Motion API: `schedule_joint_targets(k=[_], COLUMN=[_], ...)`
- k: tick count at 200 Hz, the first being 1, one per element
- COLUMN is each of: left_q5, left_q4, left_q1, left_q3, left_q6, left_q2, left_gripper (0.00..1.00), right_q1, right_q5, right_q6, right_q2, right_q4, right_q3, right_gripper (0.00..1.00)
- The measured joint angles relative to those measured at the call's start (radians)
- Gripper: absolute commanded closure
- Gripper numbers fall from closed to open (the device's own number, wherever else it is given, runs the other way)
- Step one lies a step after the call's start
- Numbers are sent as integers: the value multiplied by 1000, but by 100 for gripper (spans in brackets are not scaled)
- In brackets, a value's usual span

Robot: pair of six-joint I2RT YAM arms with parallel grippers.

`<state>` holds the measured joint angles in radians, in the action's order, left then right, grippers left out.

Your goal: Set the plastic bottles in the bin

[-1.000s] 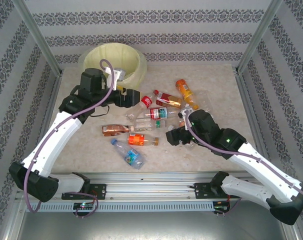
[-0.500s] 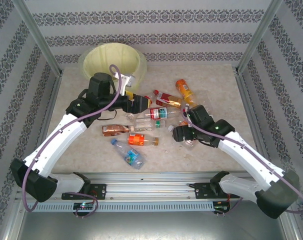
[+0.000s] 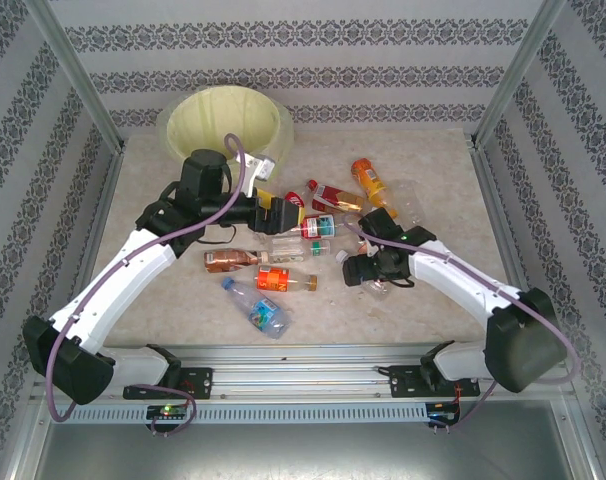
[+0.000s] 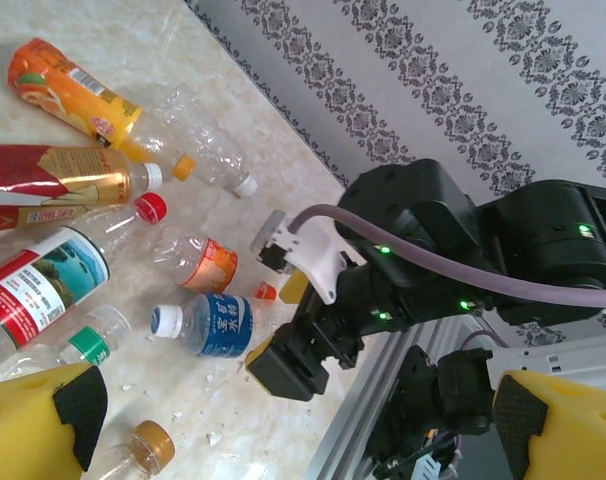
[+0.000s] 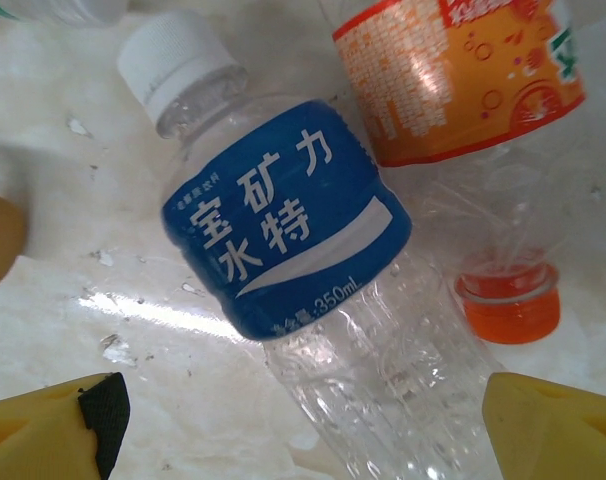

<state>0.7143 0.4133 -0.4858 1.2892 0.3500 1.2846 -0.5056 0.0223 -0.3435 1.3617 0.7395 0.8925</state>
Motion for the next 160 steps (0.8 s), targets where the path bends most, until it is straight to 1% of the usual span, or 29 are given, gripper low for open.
schedule_joint_targets(k=[43, 68, 113, 160], left_q5=[16, 13, -13, -23], left_q4=[-4, -4, -3, -3], left_q1=[-10, -11, -11, -11], left_q3=[-38, -38, -39, -45], left_q6=[3, 2, -5, -5], left_q2=[-5, -8, -30, -34], left_gripper=[0, 0, 0, 0], right_q1=[-1, -18, -42, -61], right_q5=[1, 1, 0, -10], right_q6=[3, 2, -6, -21], right_q2=[53, 71, 105, 138], right_q4=[-13, -19, -29, -39], right_q3=[-3, -22, -43, -43], right_gripper=[9, 9, 17, 22])
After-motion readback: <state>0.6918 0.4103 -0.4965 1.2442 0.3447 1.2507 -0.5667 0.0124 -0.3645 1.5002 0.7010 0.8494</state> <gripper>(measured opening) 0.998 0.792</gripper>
